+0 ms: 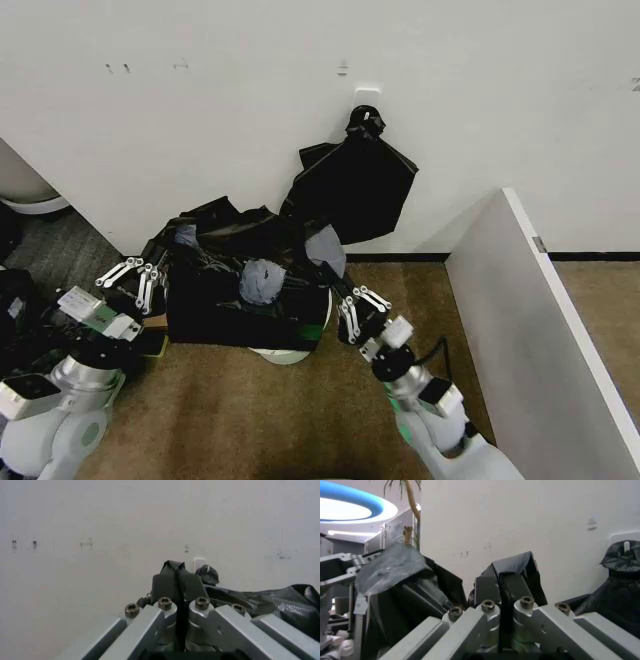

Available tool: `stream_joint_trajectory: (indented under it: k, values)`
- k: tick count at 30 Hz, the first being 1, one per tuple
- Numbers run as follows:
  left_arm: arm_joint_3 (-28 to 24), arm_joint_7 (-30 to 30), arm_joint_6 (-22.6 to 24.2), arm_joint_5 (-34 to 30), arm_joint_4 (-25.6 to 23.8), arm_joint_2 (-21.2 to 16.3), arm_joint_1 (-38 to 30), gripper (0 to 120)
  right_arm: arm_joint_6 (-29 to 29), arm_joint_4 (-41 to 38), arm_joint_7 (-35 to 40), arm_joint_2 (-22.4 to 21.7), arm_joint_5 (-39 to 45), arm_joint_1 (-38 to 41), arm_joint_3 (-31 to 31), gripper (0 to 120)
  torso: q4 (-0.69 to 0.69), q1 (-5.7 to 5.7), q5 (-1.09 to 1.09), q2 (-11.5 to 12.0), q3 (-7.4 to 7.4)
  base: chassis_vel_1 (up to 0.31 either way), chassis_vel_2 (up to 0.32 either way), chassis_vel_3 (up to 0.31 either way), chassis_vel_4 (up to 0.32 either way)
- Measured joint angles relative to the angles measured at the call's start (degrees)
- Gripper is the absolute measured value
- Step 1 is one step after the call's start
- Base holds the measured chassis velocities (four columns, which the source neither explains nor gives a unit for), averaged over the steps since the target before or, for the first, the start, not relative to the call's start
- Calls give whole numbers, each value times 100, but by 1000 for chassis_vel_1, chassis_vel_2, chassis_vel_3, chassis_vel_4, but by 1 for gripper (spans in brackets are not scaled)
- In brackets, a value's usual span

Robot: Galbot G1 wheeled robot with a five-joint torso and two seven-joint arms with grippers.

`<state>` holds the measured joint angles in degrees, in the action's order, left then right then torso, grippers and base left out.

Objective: Place the garbage bag over the trash bin.

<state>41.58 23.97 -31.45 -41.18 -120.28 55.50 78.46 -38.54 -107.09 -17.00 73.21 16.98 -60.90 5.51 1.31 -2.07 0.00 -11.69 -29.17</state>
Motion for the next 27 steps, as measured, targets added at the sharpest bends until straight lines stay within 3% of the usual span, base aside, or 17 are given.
stream_joint_trajectory:
  k: [12, 21, 27]
  values:
    - [-681, -46, -3, 6, 305, 66, -298, 0, -11, 522, -36, 106, 10, 312, 80, 0, 0, 0, 1, 0, 1, 0, 0, 0, 0]
    - [-1562, 10, -34, -131, 696, 699, -375, 0, -151, 748, -173, 107, -145, 294, 315, 0, 0, 0, 0, 0, 1, 0, 0, 0, 0]
    - [-1857, 57, -57, -149, 1034, 1013, -409, 0, -224, 851, -235, 101, -229, 197, 359, 0, 0, 0, 1, 0, 1, 0, 0, 0, 0]
